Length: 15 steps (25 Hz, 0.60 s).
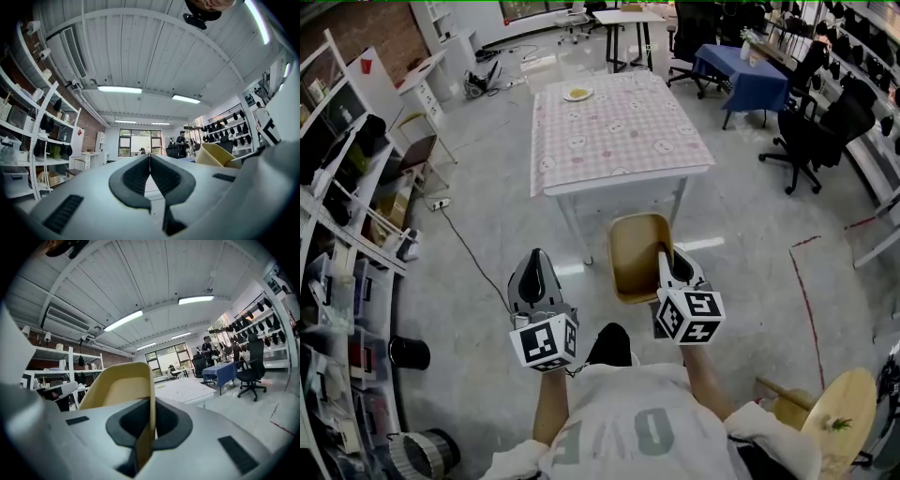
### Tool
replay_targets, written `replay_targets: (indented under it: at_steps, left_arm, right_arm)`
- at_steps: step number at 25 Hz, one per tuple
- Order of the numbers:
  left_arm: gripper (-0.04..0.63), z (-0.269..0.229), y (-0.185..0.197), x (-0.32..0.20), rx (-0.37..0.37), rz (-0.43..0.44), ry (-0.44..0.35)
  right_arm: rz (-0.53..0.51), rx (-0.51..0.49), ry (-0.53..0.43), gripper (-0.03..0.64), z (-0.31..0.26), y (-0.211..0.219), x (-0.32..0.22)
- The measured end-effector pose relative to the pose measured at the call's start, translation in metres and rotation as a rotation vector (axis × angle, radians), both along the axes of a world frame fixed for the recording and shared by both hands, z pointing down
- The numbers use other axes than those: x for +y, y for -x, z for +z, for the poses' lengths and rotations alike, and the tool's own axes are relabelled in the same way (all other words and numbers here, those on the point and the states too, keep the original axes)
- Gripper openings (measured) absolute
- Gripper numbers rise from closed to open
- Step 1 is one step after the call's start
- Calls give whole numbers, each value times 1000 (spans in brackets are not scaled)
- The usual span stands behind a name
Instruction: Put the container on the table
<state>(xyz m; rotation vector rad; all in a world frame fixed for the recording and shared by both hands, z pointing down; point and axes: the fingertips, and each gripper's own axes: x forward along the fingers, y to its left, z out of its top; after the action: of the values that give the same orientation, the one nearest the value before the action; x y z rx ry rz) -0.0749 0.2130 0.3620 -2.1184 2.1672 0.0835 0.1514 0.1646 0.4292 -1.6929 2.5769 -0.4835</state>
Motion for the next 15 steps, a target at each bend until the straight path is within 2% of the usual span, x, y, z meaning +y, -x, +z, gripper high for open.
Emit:
replay_targets:
  at_steps: [6, 11, 15]
  left_arm:
    - [28, 4, -4, -27, 15, 19, -8]
    - [28, 2, 4, -75, 27, 43, -28]
    - [28, -2, 10, -115, 2, 56, -40]
  right_arm:
    - [18, 1, -11, 32, -1, -4, -25]
    - [32, 8, -40, 32, -8, 0, -68]
    - [66, 1, -42, 32, -8, 4, -108]
